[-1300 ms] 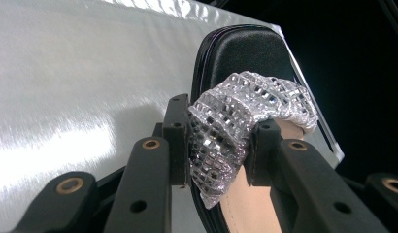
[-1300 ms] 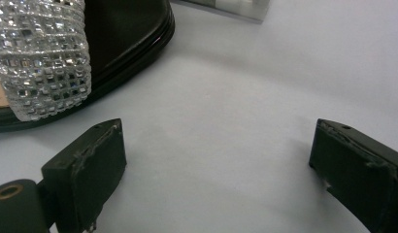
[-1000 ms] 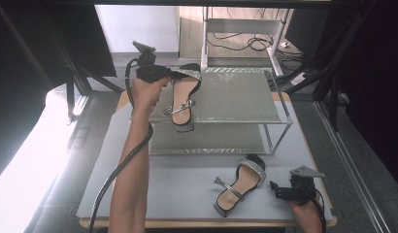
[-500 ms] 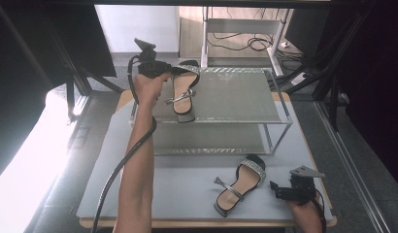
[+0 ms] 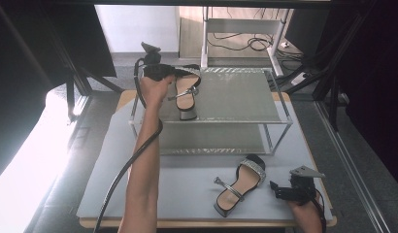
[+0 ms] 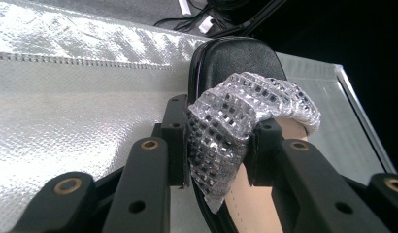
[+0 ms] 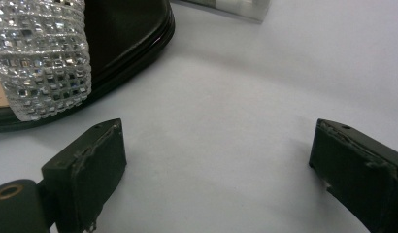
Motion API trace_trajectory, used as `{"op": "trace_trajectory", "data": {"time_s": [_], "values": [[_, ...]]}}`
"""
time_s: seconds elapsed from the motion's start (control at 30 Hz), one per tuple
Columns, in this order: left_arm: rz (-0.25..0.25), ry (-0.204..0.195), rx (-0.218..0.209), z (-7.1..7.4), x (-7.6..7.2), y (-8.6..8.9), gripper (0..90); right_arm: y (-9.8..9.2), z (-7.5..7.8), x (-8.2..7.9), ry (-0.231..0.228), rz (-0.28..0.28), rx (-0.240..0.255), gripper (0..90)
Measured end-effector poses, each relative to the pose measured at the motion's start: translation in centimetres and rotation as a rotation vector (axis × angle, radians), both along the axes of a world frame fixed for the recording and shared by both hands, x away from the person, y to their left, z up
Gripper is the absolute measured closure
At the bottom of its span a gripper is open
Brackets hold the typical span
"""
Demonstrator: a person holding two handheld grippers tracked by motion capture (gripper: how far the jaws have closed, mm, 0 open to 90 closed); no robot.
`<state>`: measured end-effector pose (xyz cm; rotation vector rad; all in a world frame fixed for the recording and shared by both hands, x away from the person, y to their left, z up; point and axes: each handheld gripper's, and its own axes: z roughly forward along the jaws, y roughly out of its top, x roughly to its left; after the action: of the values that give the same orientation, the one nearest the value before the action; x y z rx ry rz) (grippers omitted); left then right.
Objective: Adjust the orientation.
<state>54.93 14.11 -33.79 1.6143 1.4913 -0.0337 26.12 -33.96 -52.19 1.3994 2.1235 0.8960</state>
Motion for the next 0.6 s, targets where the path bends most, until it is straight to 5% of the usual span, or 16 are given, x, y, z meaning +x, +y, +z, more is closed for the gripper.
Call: {"op": "trace_trajectory", "data": {"time_s": [0.17,0.37,0.6], "values": [[-0.003,0.007,0.065,-0.42,0.18,-0.93,65.8,0.0,0.0,0.0,0.0,0.0,0.0,5.5],[-0.016,-0.016,0.055,-0.48,-0.03,-1.09,59.5,0.0,0.0,-0.01,0.0,0.0,0.0,5.5],[-0.047,-0.037,0.068,-0.12,-0.72,-0.95,39.6,0.01,0.0,-0.01,-0.001,0.0,-0.001,5.5]]}}
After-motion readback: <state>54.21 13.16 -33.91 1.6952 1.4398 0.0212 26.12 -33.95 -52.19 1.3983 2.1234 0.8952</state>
